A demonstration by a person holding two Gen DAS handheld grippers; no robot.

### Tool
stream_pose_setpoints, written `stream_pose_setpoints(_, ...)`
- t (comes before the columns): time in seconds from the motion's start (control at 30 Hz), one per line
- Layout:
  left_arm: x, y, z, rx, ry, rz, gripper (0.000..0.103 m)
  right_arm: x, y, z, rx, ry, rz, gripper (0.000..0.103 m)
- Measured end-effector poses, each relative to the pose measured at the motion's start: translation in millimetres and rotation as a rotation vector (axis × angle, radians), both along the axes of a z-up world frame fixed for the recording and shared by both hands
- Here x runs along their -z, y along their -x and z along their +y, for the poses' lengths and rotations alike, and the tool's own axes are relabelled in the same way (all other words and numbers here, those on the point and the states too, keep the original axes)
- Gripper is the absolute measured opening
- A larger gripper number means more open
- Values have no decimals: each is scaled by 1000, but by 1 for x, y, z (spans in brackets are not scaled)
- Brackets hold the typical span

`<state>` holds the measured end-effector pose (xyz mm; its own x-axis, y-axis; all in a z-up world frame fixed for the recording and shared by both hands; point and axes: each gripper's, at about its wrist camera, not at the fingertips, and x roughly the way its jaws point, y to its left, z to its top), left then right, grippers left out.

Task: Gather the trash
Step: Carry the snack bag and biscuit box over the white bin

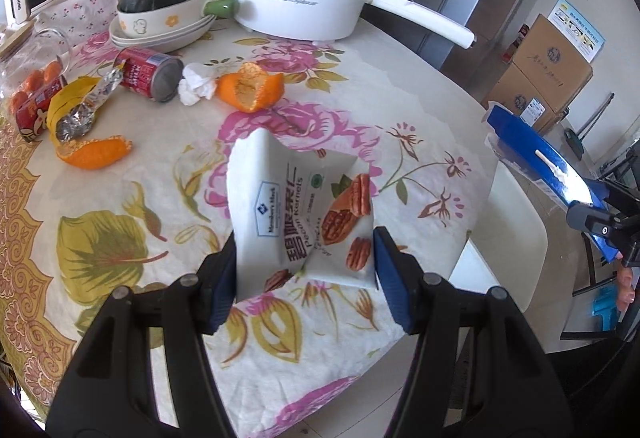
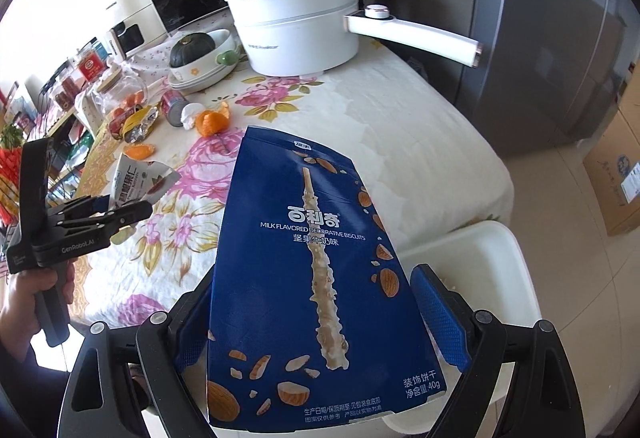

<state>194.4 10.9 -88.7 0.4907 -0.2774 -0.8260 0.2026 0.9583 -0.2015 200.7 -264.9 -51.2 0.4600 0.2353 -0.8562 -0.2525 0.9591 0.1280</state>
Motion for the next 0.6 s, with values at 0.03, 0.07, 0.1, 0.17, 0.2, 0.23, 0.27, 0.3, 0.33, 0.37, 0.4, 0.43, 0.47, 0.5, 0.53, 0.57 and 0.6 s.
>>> stream_pose_setpoints(0.03,0,0,-6,9,0,-1,63,0,1,-4,7,2,1,92)
stream_pose_setpoints(0.07,0,0,-13,19,4,-2,63,0,2,-8,13,3,2,92)
stream_pose_setpoints(0.1,-1,0,-18,28,8,-3,63,0,3,-13,21,5,3,92)
stream_pose_setpoints(0.17,-1,0,-31,46,15,-4,63,1,4,-22,36,8,7,92)
stream_pose_setpoints(0.2,-1,0,-38,57,19,-4,63,1,5,-26,43,10,9,92)
stream_pose_setpoints(0.23,-1,0,-45,66,21,-5,63,2,6,-31,51,13,11,92)
stream_pose_setpoints(0.27,-1,1,-52,77,24,-6,63,2,7,-36,58,15,13,92)
stream_pose_setpoints(0.3,-1,1,-59,87,26,-6,63,3,9,-41,66,17,15,92)
stream_pose_setpoints(0.33,-1,2,-67,97,29,-7,63,3,10,-46,73,19,17,92)
stream_pose_setpoints(0.37,-1,2,-74,108,32,-8,63,4,11,-51,80,22,19,92)
stream_pose_setpoints(0.4,-1,3,-81,119,36,-9,63,4,12,-56,87,26,21,92)
stream_pose_setpoints(0.43,-1,4,-88,130,40,-9,63,5,13,-62,94,30,22,92)
stream_pose_setpoints(0.47,-2,5,-95,142,44,-10,63,6,14,-67,101,34,24,92)
stream_pose_setpoints(0.5,-1,6,-103,154,47,-11,63,7,15,-72,107,38,26,92)
stream_pose_setpoints(0.53,-1,7,-110,166,50,-11,63,8,17,-78,115,43,29,92)
stream_pose_setpoints(0.57,-1,8,-118,178,53,-11,63,9,18,-83,122,47,32,92)
stream_pose_setpoints(0.6,0,9,-126,191,55,-10,63,11,20,-89,131,51,36,92)
